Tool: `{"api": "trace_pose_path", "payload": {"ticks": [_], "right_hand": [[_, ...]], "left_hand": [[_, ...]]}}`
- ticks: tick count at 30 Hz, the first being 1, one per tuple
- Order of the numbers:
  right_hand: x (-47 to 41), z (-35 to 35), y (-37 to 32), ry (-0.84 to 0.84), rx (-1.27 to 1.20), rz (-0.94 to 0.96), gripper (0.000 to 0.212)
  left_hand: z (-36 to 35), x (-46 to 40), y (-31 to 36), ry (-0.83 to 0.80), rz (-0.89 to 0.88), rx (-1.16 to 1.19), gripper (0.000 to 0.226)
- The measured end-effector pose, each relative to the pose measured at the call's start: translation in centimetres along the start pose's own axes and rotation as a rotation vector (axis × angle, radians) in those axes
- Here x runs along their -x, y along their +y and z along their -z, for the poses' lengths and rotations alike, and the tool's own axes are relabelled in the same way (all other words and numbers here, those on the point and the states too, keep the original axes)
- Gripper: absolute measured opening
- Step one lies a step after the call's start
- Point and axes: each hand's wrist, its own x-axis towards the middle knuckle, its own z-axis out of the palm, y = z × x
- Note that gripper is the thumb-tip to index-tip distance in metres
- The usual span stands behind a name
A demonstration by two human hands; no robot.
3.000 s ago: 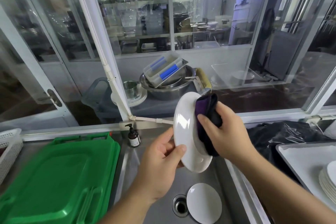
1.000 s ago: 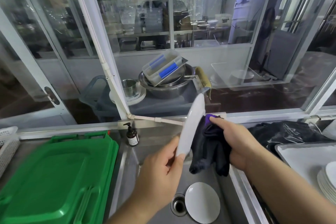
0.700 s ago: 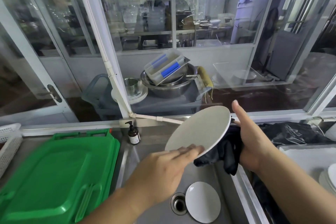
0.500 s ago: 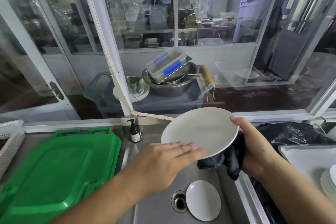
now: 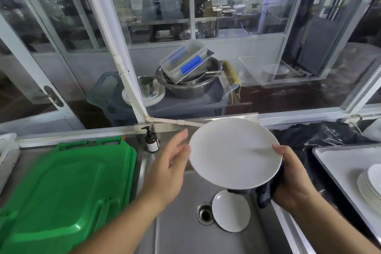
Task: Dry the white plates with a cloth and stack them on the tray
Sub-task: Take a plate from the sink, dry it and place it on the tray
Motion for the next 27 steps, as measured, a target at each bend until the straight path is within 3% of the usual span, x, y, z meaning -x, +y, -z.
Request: {"api": "trace_pose_path", "payload": {"ticks": [3, 7, 17, 22, 27], "right_hand": [[0.7, 0.9, 1.0, 0.044, -0.029, -0.007, 0.055], [2.1, 3.4, 2.7, 0.153, -0.068, -0.004, 0.056], [10.5, 13.9, 4.2, 0.337, -0.08, -0.054, 0.073], [14.8, 20.2, 2.7, 0.455, -0.132, 0.117, 0.039], [20.6, 28.6, 0.2, 0.588, -0.074, 0.198, 0.036]], "left_hand": [[-1.0, -1.0, -0.6, 0.072, 0.448, 0.572, 0.031], [-2.8, -1.0, -1.7, -0.118, 0.622, 0.66, 0.033], [-11.9, 3.3, -2.0, -0.391, 0.713, 0.566, 0.03], [-18.0, 5.9, 1.3, -0.462, 0.657, 0.461, 0.028], [-26.5, 9.8, 4.7, -0.517, 0.61, 0.399, 0.027]]}}
